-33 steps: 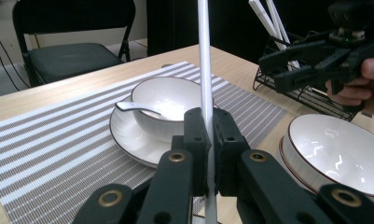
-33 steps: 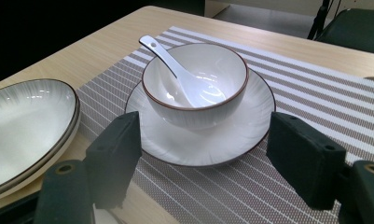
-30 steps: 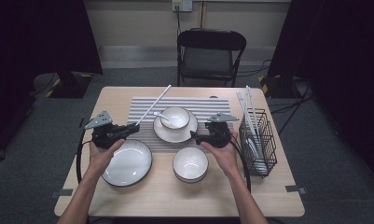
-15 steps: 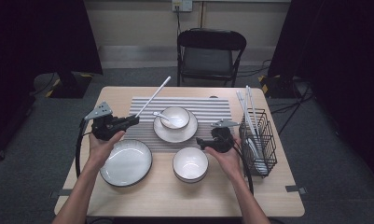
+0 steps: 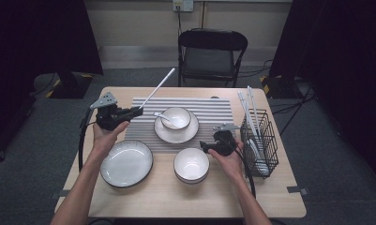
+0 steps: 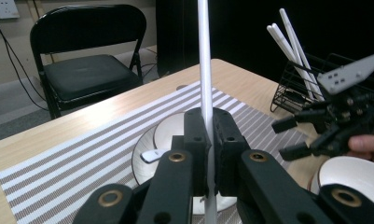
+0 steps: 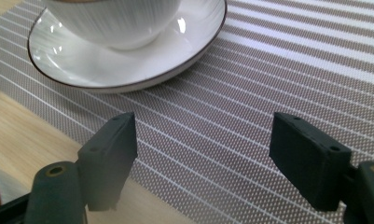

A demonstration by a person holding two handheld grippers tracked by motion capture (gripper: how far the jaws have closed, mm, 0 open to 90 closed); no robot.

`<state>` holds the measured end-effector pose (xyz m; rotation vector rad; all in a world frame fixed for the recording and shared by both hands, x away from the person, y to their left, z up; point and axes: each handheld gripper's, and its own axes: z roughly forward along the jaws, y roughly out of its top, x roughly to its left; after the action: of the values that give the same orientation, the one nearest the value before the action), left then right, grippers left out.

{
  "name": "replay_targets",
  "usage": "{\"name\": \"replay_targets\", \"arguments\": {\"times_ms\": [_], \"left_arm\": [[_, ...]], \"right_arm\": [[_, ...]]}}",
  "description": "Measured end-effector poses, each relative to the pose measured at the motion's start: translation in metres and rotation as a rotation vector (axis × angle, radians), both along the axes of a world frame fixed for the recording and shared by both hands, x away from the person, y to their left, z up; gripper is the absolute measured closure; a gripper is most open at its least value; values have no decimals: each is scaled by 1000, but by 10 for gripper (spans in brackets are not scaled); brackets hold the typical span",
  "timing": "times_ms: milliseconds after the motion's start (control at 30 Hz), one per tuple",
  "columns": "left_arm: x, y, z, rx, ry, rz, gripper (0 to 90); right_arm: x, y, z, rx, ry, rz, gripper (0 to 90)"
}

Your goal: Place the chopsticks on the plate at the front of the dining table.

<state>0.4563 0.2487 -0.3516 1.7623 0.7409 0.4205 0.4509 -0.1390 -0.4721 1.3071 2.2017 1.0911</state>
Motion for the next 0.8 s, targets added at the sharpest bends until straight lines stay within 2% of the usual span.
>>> {"name": "replay_targets", "arguments": {"times_ms": [67,400,800], "left_arm": [[3,0,2,4,-3,9,863],[22,-1,1,1,15,13,862],[51,7,-17,9,80,44,862]], "right_arm": [[0,1,-4,-22,5,-7,229],[3,1,-15,-61,36,-15,224],[4,3,-21,-90,43,-17,215]]}}
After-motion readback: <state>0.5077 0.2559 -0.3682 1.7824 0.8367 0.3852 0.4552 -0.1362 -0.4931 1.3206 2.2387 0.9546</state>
